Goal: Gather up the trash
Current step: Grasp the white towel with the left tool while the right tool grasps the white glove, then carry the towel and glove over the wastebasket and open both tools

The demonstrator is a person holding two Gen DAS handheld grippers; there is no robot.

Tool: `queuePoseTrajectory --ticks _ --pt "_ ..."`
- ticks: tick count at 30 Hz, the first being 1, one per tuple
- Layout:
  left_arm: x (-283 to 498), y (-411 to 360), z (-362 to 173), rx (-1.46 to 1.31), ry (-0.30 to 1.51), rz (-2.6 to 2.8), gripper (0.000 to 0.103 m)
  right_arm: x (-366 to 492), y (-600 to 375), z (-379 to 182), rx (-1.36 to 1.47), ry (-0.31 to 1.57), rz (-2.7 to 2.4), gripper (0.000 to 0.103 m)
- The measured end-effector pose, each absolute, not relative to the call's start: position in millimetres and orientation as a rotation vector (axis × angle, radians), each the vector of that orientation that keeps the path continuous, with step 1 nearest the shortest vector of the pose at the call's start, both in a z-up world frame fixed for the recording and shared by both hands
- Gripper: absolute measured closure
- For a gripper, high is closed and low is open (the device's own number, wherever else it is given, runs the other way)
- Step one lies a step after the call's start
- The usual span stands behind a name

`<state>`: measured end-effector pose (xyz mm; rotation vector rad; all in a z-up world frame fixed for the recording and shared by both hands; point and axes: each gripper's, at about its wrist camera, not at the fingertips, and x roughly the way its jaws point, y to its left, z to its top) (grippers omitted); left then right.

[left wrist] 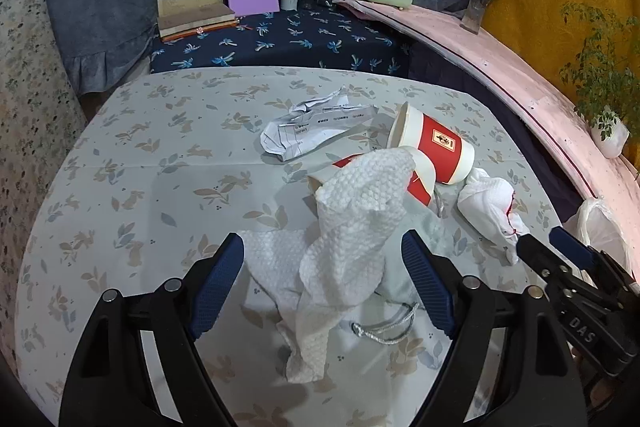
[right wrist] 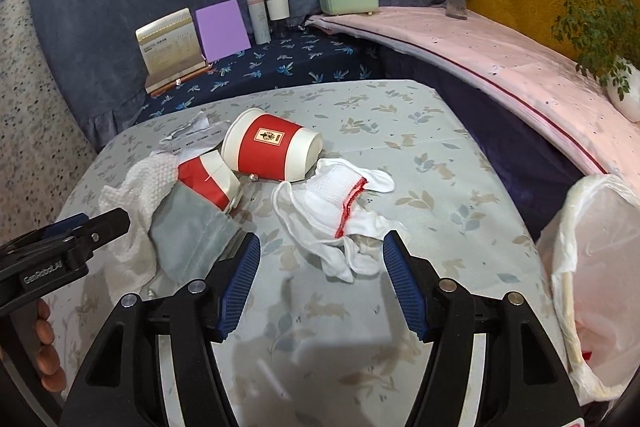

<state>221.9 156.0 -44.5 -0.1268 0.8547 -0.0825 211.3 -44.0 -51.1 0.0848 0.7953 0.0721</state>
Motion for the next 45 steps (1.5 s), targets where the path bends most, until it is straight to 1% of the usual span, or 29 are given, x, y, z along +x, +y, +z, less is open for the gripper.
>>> queuePoseTrajectory --ticks 4,7,9,10,11,12,14,15,17,18,19,22,32,37,45 --pt "228 157 -50 -0.144 0.863 -0.093 0.028 228 -40 -64 0.055 0.821 0.058 0.041" --pt "232 156 -53 -0.142 0.868 -0.099 0.038 235 -42 -72 0.064 0.841 0.052 0.041" --pt "233 156 -54 -0.144 0.87 -0.113 0.052 238 -43 -76 0.067 0.848 0.05 0.041" --pt "233 156 -54 -0.146 0.873 -0.122 0.055 238 -43 -78 0.066 0.852 0.047 0.041" --pt "233 155 -54 -0.146 0.873 -0.129 0.063 238 -44 -80 0.066 0.855 0.047 0.041" --pt "232 153 -53 -0.142 0.871 -0.136 0.071 239 -44 -81 0.065 0.861 0.049 0.044" --pt "229 151 -51 -0.129 0.864 -0.137 0.078 238 -45 -83 0.069 0.869 0.05 0.056" --pt "227 150 -49 -0.121 0.857 -0.135 0.084 238 -45 -84 0.068 0.874 0.052 0.068" --pt "223 149 -45 -0.121 0.851 -0.139 0.09 235 -45 -84 0.069 0.879 0.059 0.082" --pt "222 149 -43 -0.123 0.846 -0.137 0.091 232 -45 -82 0.069 0.874 0.061 0.088" --pt "219 149 -40 -0.126 0.841 -0.138 0.092 230 -46 -80 0.069 0.869 0.063 0.09" --pt "212 148 -30 -0.132 0.824 -0.139 0.093 219 -49 -69 0.079 0.841 0.07 0.092" --pt "187 122 7 -0.1 0.763 -0.169 0.094 183 -74 -16 0.121 0.72 0.057 0.093" --pt "173 95 23 -0.077 0.741 -0.211 0.094 163 -97 7 0.151 0.667 0.035 0.093" --pt "156 38 39 -0.031 0.727 -0.298 0.094 135 -145 25 0.187 0.613 -0.033 0.093"
